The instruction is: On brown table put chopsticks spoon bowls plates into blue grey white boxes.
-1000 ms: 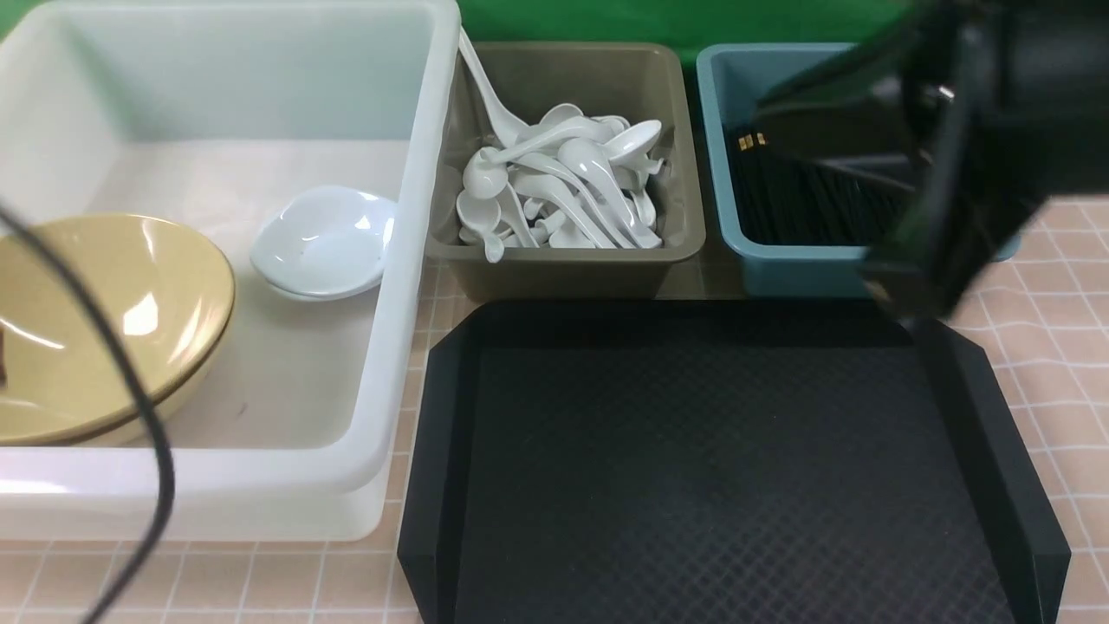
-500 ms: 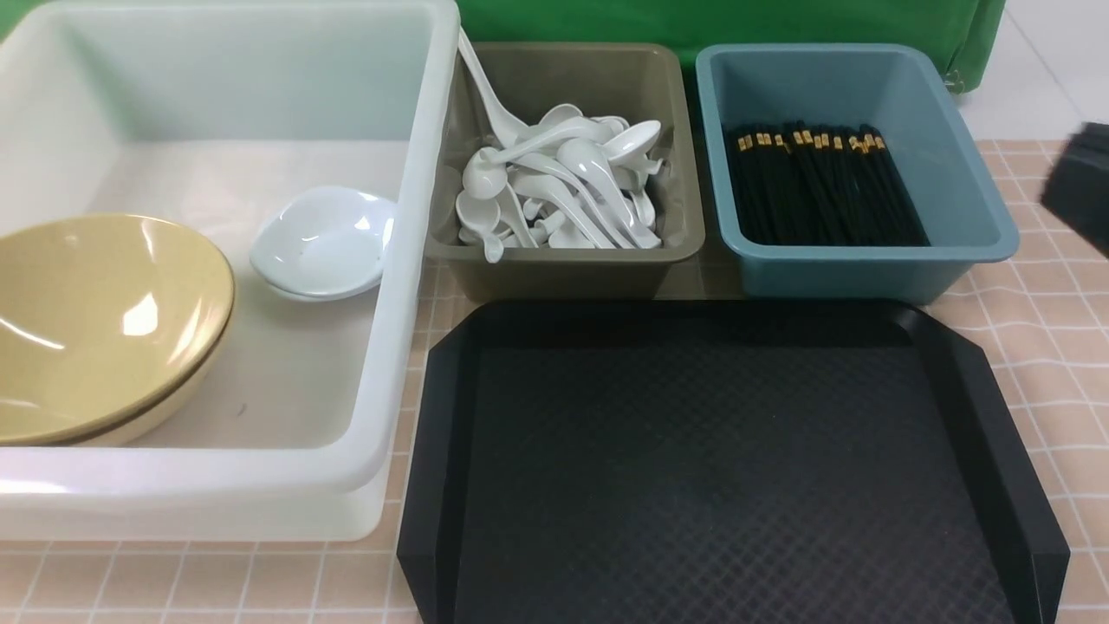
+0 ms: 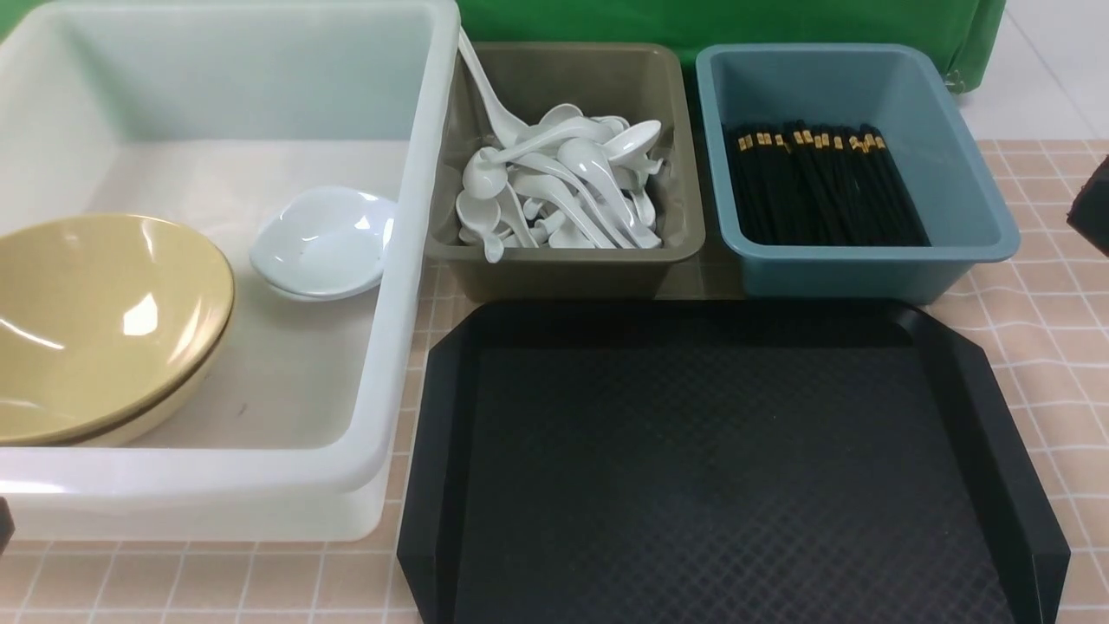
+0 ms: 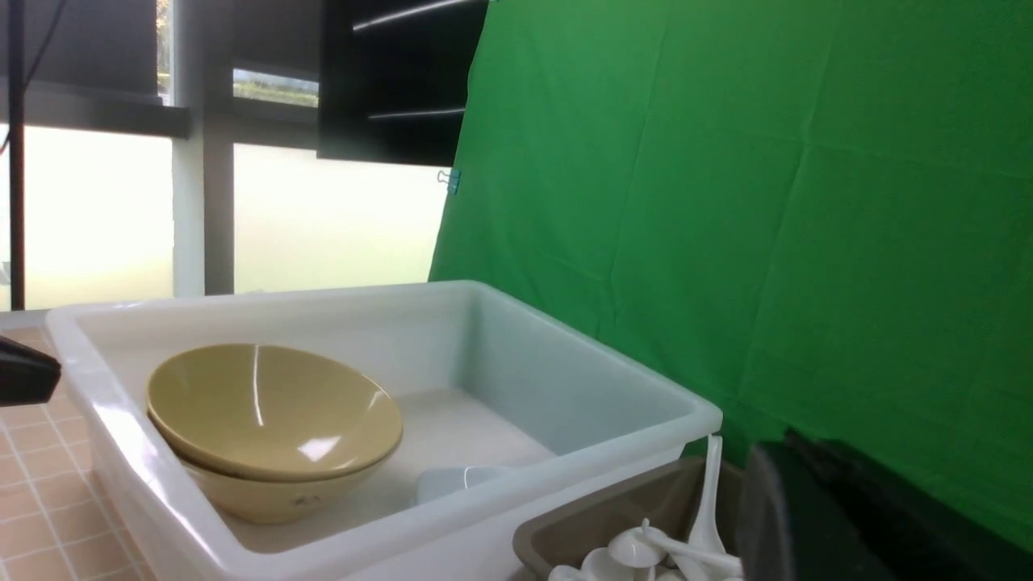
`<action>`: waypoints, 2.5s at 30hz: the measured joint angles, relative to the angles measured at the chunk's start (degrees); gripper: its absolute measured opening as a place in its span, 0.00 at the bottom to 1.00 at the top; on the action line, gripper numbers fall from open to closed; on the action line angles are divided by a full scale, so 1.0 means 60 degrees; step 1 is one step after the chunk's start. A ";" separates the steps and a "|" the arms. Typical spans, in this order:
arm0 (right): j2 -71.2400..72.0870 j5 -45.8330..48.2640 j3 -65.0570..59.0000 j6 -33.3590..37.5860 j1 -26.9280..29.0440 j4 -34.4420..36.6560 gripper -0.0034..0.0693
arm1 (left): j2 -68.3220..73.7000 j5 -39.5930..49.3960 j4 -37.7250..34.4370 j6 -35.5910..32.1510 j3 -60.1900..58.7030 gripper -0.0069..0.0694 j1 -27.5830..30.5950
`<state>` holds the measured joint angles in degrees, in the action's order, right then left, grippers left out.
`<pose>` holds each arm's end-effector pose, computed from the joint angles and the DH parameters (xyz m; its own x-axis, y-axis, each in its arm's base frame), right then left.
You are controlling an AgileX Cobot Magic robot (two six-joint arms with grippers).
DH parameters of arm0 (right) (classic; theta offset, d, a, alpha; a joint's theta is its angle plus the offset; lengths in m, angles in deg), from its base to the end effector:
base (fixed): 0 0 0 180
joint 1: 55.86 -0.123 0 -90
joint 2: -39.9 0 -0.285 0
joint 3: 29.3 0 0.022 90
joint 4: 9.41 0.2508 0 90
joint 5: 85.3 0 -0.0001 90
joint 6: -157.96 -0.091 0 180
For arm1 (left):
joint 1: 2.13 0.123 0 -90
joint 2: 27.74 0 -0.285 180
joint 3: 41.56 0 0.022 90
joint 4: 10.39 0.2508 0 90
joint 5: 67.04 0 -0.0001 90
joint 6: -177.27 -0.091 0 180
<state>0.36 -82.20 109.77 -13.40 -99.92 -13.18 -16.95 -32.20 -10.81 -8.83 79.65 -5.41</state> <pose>0.0824 0.0793 0.3778 0.2275 -0.0788 -0.9706 -0.6594 0.7210 -0.2131 0.0354 -0.0024 0.2617 -0.2412 0.1143 -0.9637 0.0859 0.9917 0.0961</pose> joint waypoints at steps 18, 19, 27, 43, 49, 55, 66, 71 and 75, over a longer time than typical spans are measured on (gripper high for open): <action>0.0580 -0.1178 -0.1511 0.0019 0.0490 0.0469 0.12 | 0.0000 0.0000 0.0000 0.0000 0.0000 0.10 0.0000; 0.0808 -0.1899 -0.2160 0.0019 0.0855 0.1012 0.12 | 0.0000 0.0000 0.0000 0.0000 0.0000 0.10 0.0000; 0.2250 -0.4111 -0.5670 -0.1147 0.3952 0.2015 0.12 | 0.0000 0.0000 -0.0008 0.0000 0.0000 0.10 0.0000; 0.5368 0.0274 -0.6309 -0.3246 0.9565 0.0812 0.12 | 0.0000 0.0000 -0.0008 0.0000 0.0000 0.10 0.0000; 0.5398 0.1680 -0.6320 -0.3310 0.8844 0.0059 0.12 | 0.0000 0.0000 -0.0008 0.0000 0.0000 0.10 0.0000; 0.5398 0.2362 -0.6320 -0.3344 0.7906 -0.0261 0.12 | 0.0000 0.0000 -0.0008 0.0000 0.0000 0.10 0.0000; 0.5398 0.2403 -0.6320 -0.3373 0.7132 -0.0428 0.12 | 0.0000 0.0000 -0.0008 0.0000 0.0000 0.10 0.0000; 0.5398 0.2415 -0.6320 -0.3373 0.7132 -0.0453 0.12 | 0.0000 0.0000 -0.0008 0.0000 0.0000 0.10 0.0000; 0.5398 0.2435 -0.6320 -0.3373 0.7132 -0.0459 0.12 | 0.0000 0.0000 -0.0008 0.0000 0.0000 0.10 0.0000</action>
<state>32.75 -67.58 71.86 -33.64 -57.12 -15.93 -16.95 -32.20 -10.87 -8.83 79.65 -5.41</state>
